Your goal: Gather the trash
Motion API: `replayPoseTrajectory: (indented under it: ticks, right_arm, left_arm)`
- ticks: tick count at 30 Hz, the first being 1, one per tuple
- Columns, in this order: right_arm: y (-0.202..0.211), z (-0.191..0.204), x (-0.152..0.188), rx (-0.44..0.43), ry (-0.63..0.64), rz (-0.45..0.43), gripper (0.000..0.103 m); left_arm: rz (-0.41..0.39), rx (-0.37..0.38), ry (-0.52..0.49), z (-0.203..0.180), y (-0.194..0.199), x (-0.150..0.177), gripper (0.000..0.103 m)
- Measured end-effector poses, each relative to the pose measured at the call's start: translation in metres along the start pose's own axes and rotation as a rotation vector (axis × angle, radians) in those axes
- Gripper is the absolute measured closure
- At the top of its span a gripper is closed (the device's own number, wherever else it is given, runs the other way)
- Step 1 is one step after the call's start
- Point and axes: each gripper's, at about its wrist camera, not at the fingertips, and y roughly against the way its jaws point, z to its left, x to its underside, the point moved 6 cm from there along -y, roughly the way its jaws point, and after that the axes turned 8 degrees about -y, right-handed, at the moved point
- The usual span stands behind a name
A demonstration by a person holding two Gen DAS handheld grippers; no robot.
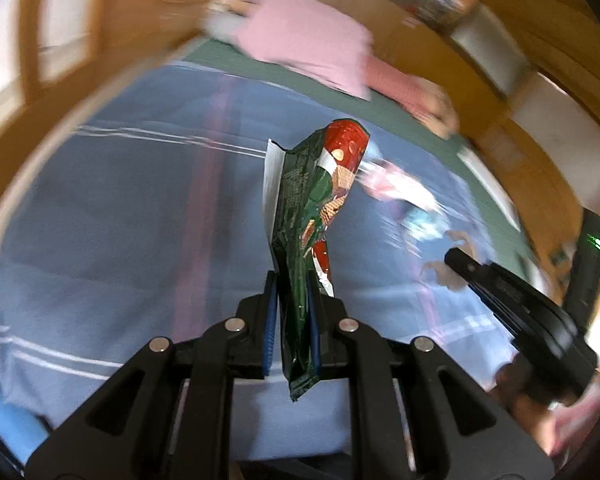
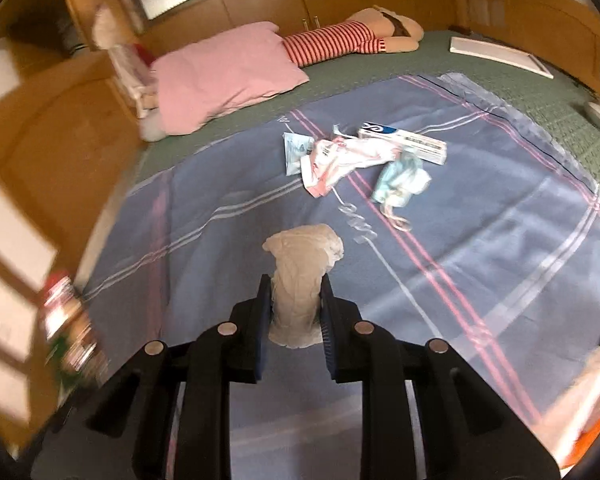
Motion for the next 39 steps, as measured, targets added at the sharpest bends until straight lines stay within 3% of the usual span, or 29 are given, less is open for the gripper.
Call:
replayPoseTrajectory:
  ticks: [3,6,8,10,12,13,14,15,18,20,21,22,23,24,26,29,32,34,36,37,39]
  right_arm:
    - [0.058,-0.042,0.001,-0.006,0.038,0.020,0.079]
    - [0.111,-0.113,0.008,0.098,0.064,0.047,0.079]
    - [0.126,-0.142,0.018,0.150,0.055,0.083,0.079]
    - [0.138,-0.184,0.042,0.234,0.040,0.171,0.078]
    - [0.138,-0.210,0.064,0.256,0.012,0.275,0.068]
    - [0.141,-0.225,0.072,0.245,-0.046,0.311,0.051]
    - [0.149,-0.240,0.072,0.229,-0.121,0.296,0.033]
    - [0.161,-0.252,0.065,0.233,-0.184,0.247,0.028]
    - [0.198,-0.280,0.039,0.291,-0.307,0.048,0.026]
    - [0.215,-0.288,0.030,0.301,-0.350,-0.031,0.023]
    - [0.228,-0.292,0.021,0.304,-0.372,-0.093,0.023]
    - [0.231,-0.297,0.018,0.308,-0.372,-0.111,0.022]
    - [0.234,-0.296,0.012,0.317,-0.362,-0.131,0.022]
    - [0.235,-0.296,0.009,0.319,-0.352,-0.136,0.022]
    - [0.231,-0.285,-0.002,0.309,-0.318,-0.142,0.022]
    - [0.212,-0.264,-0.025,0.265,-0.265,-0.119,0.020]
    - [0.193,-0.247,-0.052,0.234,-0.182,-0.104,0.020]
    - [0.162,-0.212,-0.071,0.183,-0.124,-0.102,0.020]
    - [0.120,-0.170,-0.086,0.098,-0.074,-0.074,0.020]
    - [0.104,-0.158,-0.090,0.060,-0.079,-0.063,0.020]
    - [0.047,-0.120,-0.101,-0.102,-0.138,0.002,0.020]
  left_arm:
    - [0.034,0.178,-0.116,-0.041,-0.003,0.010,0.089]
    - [0.061,0.330,-0.197,-0.082,-0.001,0.022,0.089]
    - [0.079,0.423,-0.224,-0.106,0.000,0.030,0.089]
    - [0.112,0.538,-0.264,-0.139,0.001,0.043,0.089]
    - [0.161,0.605,-0.319,-0.170,-0.003,0.061,0.089]
    - [0.185,0.627,-0.341,-0.183,-0.005,0.070,0.089]
    - [0.209,0.644,-0.363,-0.197,-0.008,0.080,0.089]
    - [0.247,0.670,-0.399,-0.214,-0.010,0.095,0.089]
    - [0.316,0.718,-0.474,-0.249,-0.014,0.129,0.089]
    - [0.372,0.749,-0.519,-0.271,-0.017,0.158,0.084]
    - [0.408,0.760,-0.536,-0.280,-0.020,0.172,0.062]
    - [0.443,0.760,-0.545,-0.285,-0.023,0.183,0.031]
    - [0.456,0.746,-0.551,-0.287,-0.025,0.189,0.025]
    - [0.449,0.717,-0.559,-0.285,-0.027,0.190,0.025]
    - [0.417,0.728,-0.525,-0.276,-0.022,0.176,0.019]
    - [0.311,0.664,-0.412,-0.241,-0.017,0.126,0.013]
    - [0.283,0.448,-0.208,-0.182,-0.028,0.062,0.013]
    - [0.238,0.279,-0.099,-0.131,-0.031,0.026,0.013]
    - [0.146,0.163,-0.032,-0.078,-0.028,0.005,0.011]
    - [0.127,0.129,0.004,-0.057,-0.028,0.003,0.011]
    - [0.142,0.028,0.132,-0.005,-0.036,0.008,0.011]
